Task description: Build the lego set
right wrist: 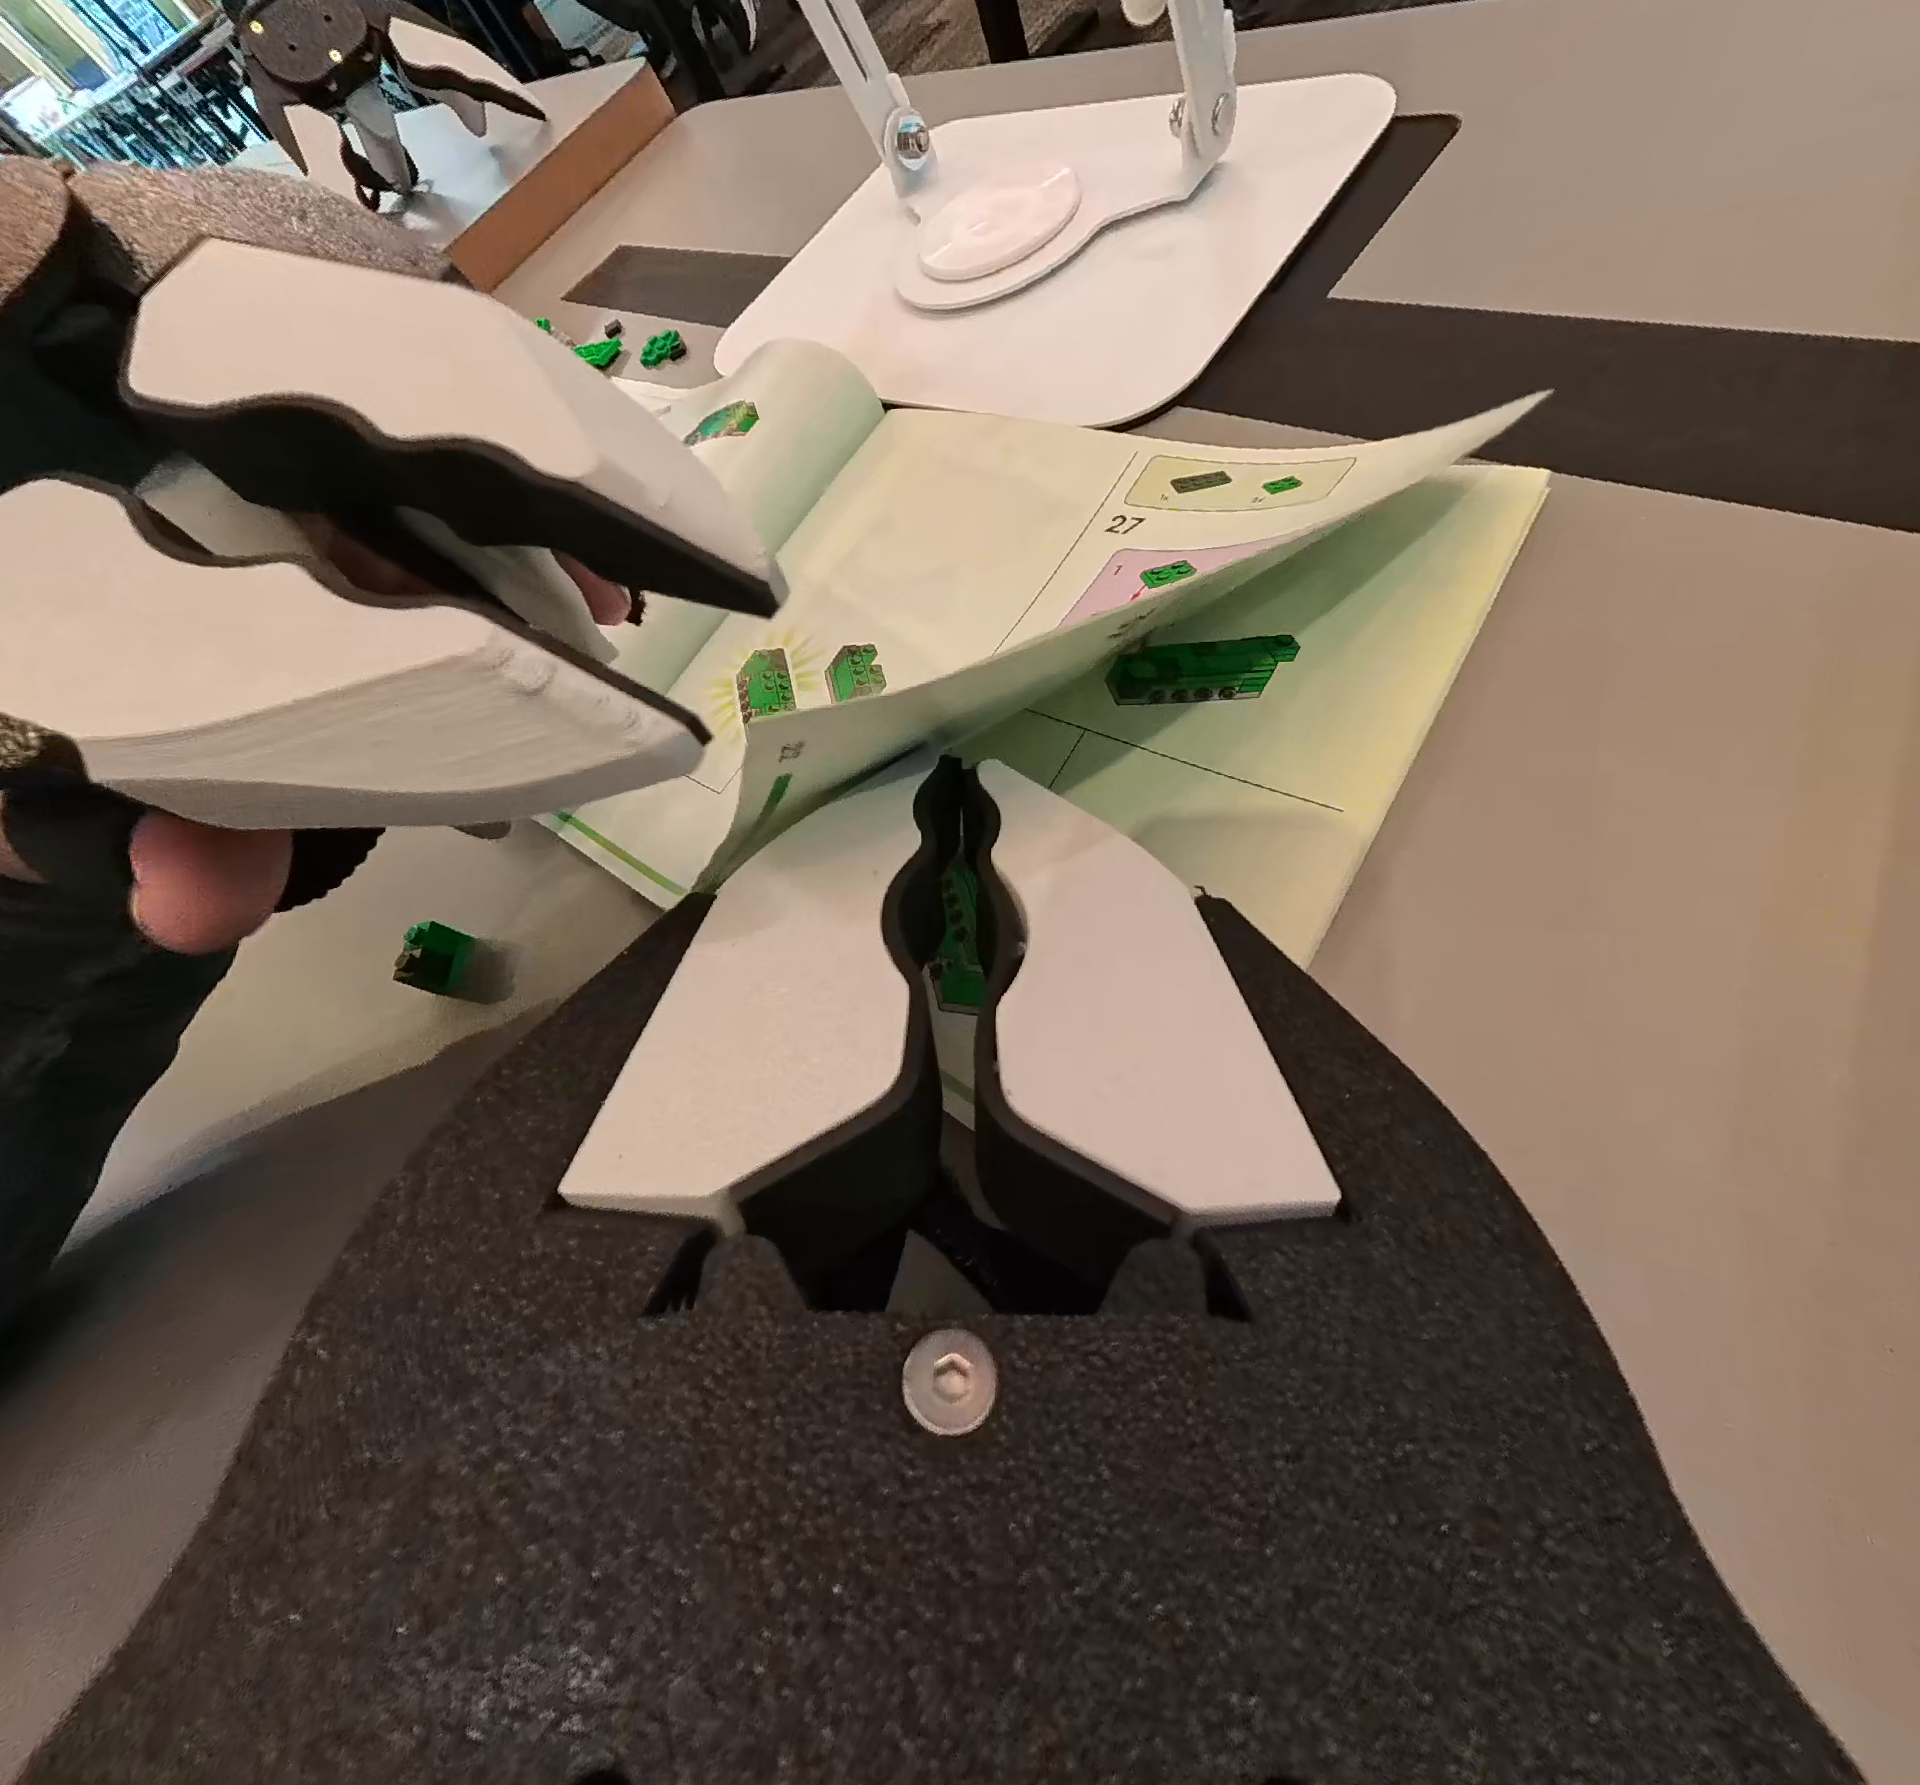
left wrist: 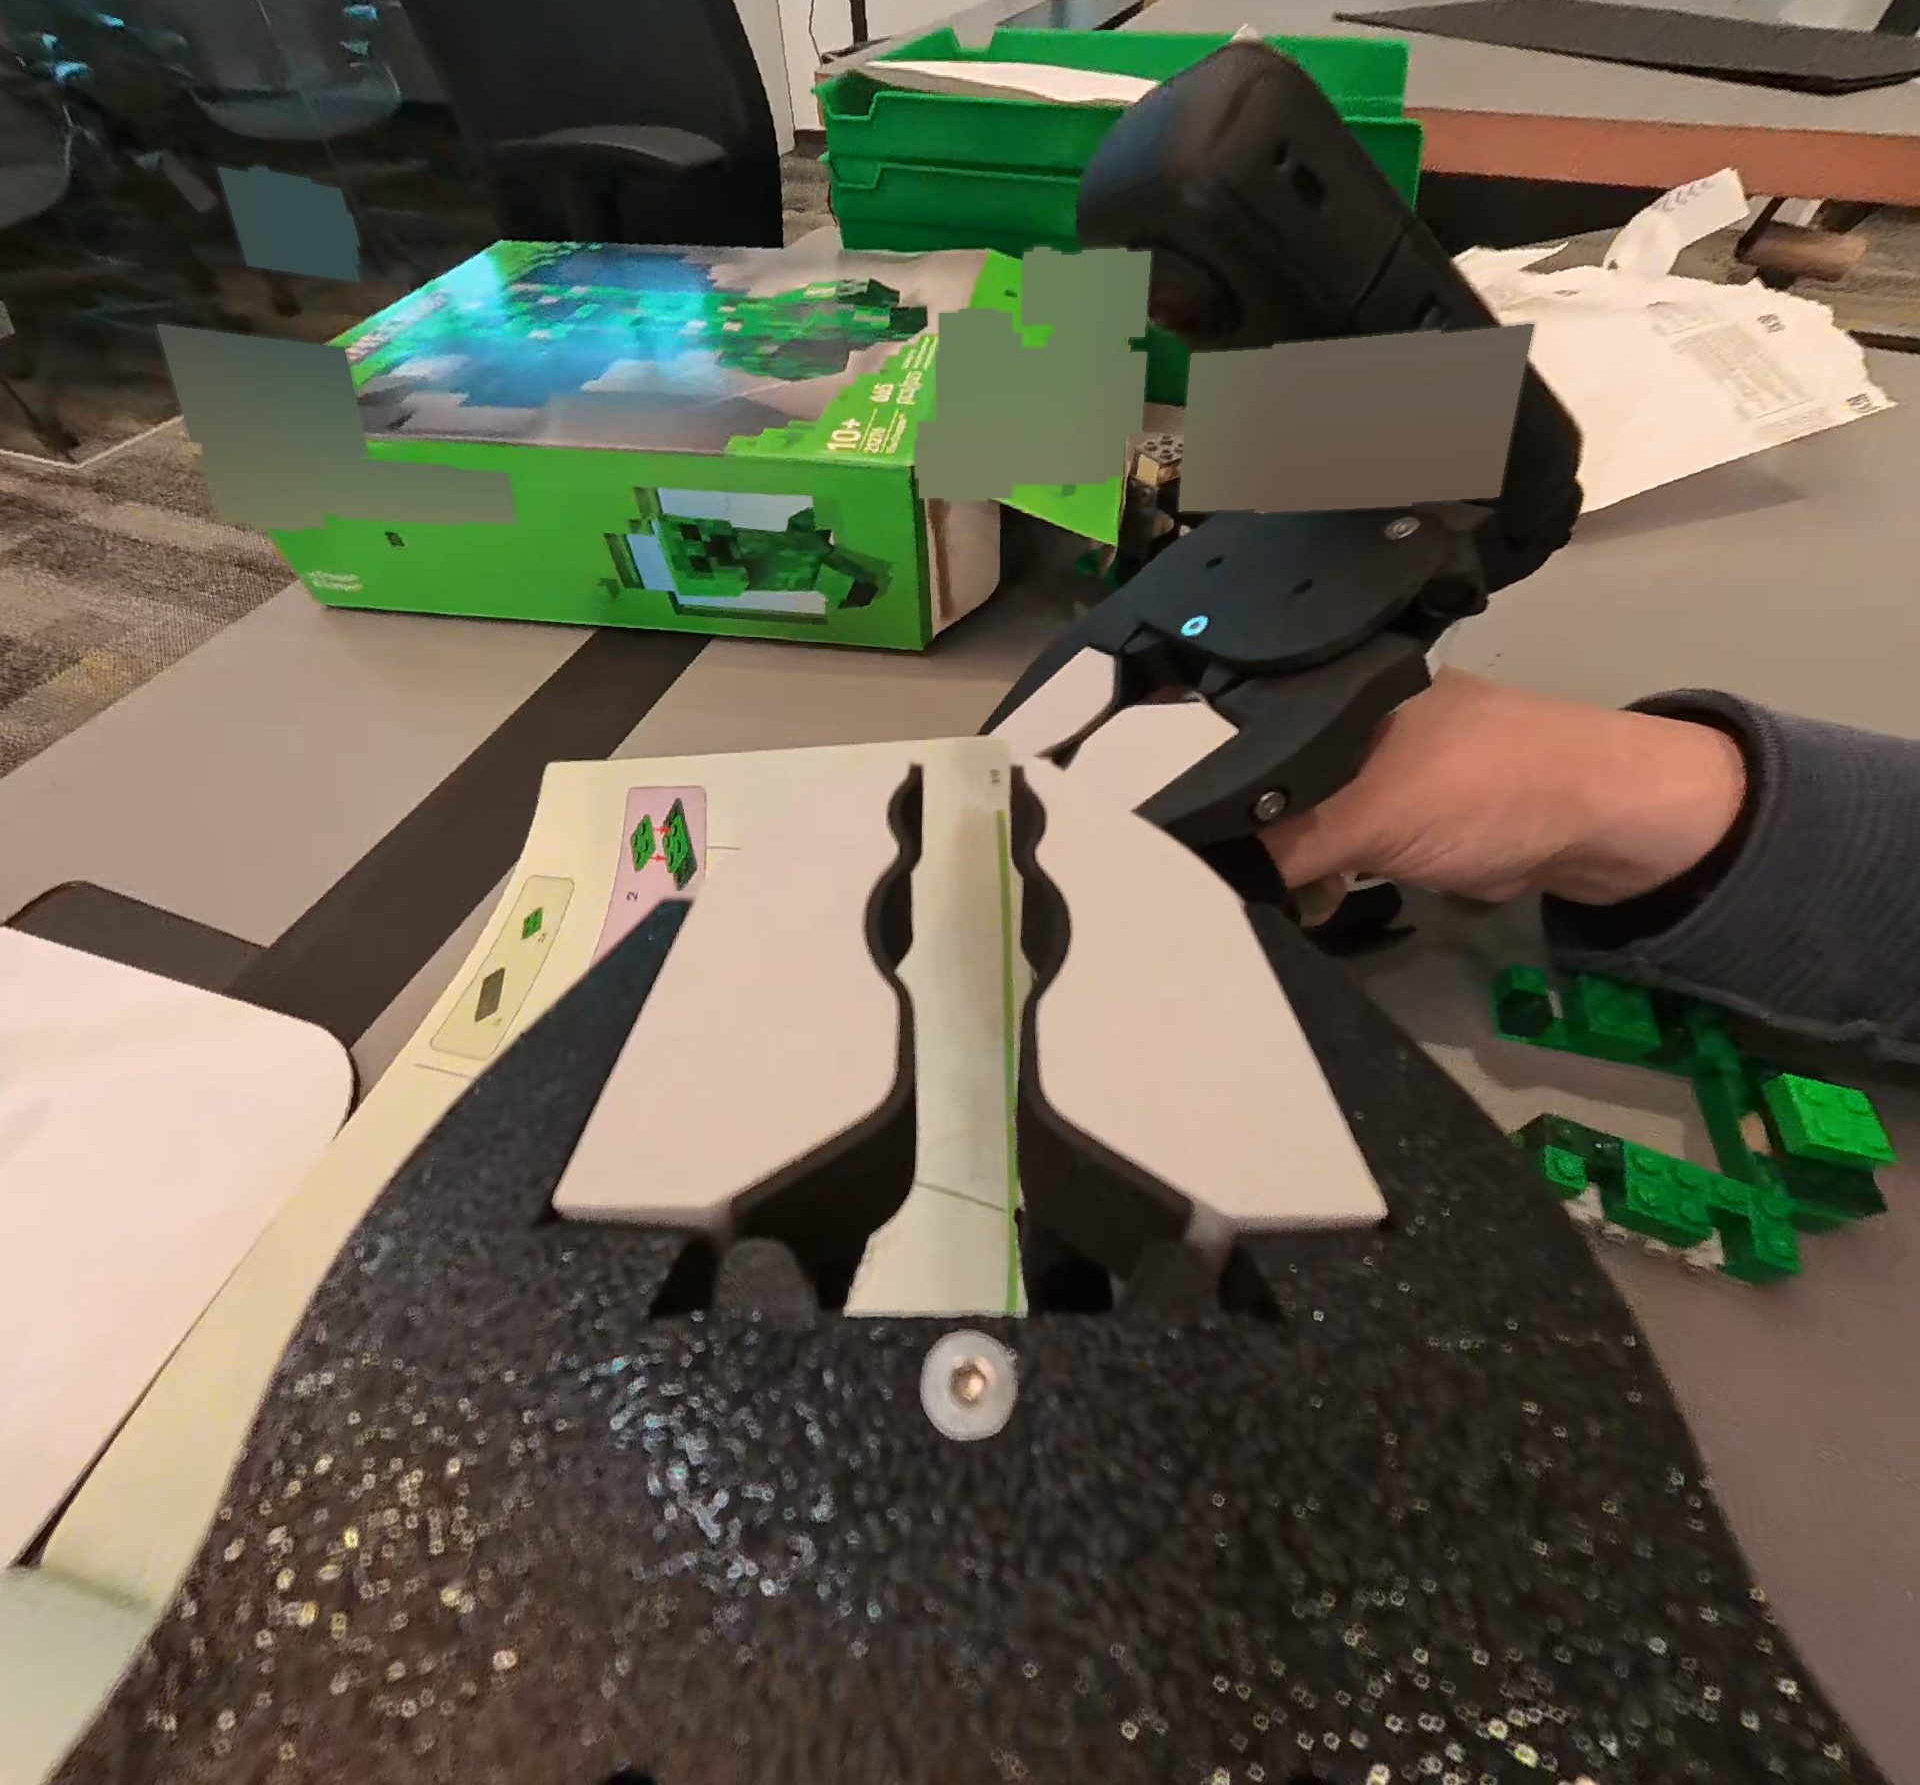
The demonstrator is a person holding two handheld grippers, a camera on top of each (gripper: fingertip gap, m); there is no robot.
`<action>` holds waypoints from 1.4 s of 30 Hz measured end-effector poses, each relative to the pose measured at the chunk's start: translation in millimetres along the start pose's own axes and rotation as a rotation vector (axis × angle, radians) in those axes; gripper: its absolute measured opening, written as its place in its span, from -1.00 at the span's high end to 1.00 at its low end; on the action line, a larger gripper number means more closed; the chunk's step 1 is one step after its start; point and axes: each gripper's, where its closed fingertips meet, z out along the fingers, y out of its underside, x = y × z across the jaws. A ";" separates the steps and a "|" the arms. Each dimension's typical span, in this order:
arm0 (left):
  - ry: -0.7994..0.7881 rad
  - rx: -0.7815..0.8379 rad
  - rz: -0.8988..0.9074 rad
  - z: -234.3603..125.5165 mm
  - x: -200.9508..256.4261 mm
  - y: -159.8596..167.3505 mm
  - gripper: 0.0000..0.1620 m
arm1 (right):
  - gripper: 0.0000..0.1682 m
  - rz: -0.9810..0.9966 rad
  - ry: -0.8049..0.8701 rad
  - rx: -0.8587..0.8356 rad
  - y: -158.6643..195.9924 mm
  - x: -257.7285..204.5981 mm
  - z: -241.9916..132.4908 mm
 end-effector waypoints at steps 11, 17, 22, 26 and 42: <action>0.066 -0.106 0.018 -4.0 5.9 16.9 0.82 | 1.00 0.000 -0.003 -0.003 0.4 -0.2 0.2; 0.052 -0.151 0.011 -4.1 1.0 27.0 0.81 | 1.00 0.000 -0.005 -0.005 0.9 -0.5 0.6; 0.036 -0.144 0.011 -4.3 -1.8 26.3 0.80 | 1.00 0.001 -0.006 -0.008 1.3 -0.6 0.7; 0.074 -0.118 -0.015 -5.3 2.7 22.2 0.77 | 1.00 0.002 -0.007 -0.008 1.3 -0.6 0.7; 0.083 -0.096 -0.020 0.1 7.0 19.2 0.75 | 1.00 0.003 -0.010 -0.013 2.2 -1.0 0.8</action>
